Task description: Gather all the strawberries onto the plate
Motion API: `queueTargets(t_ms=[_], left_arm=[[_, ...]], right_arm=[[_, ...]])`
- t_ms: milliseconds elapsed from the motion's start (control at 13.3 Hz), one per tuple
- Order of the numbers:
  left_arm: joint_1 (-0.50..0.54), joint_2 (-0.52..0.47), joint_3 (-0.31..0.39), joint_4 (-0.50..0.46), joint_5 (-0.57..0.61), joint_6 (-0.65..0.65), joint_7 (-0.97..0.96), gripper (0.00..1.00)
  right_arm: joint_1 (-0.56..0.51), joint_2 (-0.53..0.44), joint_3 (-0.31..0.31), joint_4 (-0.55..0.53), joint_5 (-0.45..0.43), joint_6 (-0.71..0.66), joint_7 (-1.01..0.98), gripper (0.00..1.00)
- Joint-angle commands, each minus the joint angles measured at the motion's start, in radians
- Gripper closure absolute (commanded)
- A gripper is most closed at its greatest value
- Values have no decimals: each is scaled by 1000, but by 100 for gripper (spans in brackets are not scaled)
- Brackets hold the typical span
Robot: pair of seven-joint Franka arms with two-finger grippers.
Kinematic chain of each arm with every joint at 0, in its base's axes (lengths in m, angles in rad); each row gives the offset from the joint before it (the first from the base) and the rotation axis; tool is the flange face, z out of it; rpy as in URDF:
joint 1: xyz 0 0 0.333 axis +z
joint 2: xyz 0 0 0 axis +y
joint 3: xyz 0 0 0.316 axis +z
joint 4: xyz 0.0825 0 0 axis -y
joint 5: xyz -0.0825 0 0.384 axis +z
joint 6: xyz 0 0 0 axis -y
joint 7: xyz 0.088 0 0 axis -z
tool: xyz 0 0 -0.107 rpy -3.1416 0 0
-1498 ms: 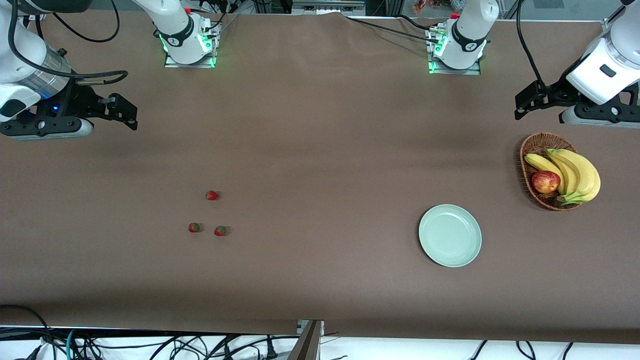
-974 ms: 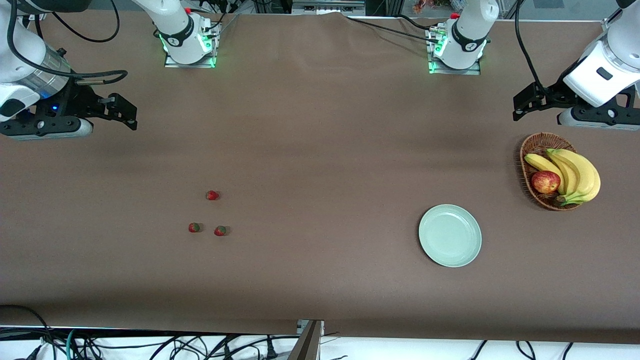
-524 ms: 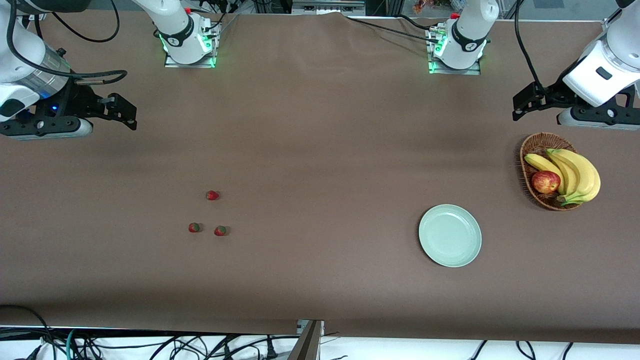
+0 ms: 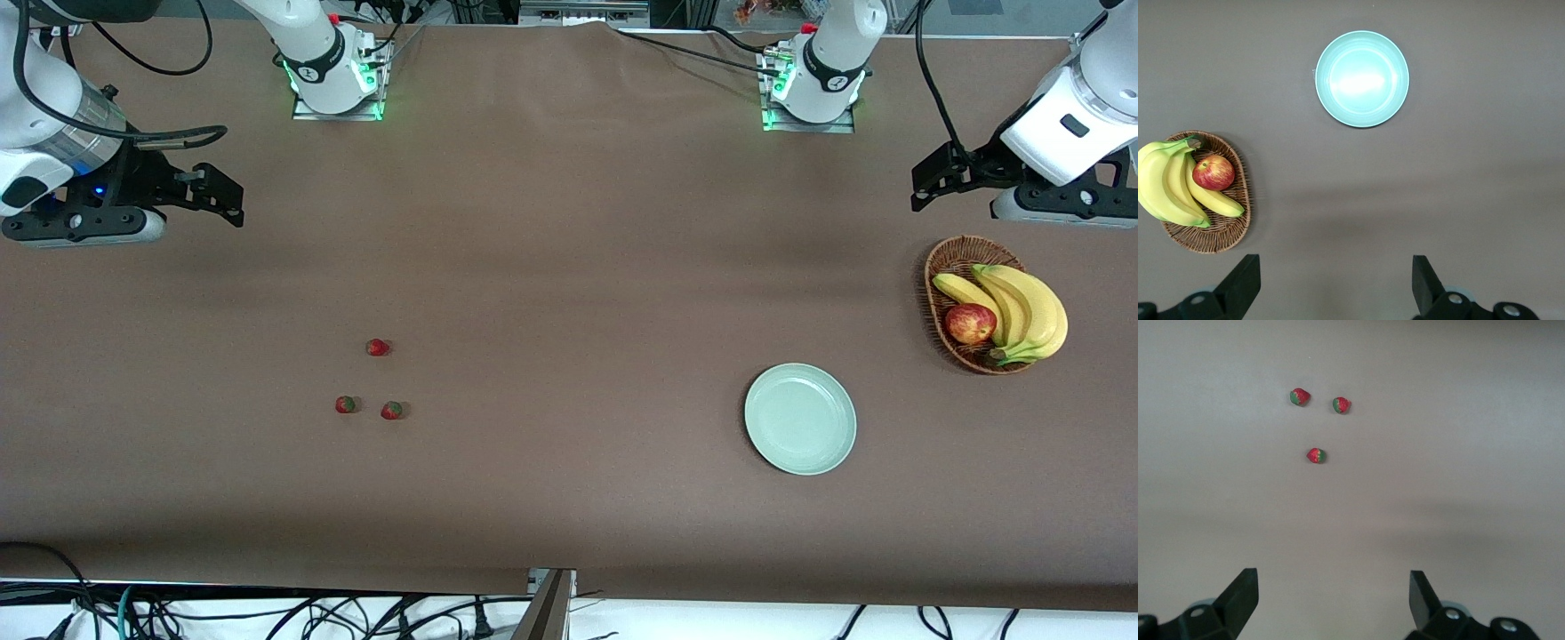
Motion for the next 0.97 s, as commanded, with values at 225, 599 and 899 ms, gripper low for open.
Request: queueTargets(t_ms=[225, 599, 899], left_arm=[[-1, 16, 3, 37, -25, -26, 3, 0], [-1, 16, 3, 39, -25, -26, 3, 0], [-1, 16, 3, 37, -25, -26, 3, 0]], right_arm=[[-1, -6, 1, 4, 16, -19, -1, 0], [9, -3, 4, 1, 19, -13, -6, 0], [15, 2, 4, -7, 20, -10, -1, 0]])
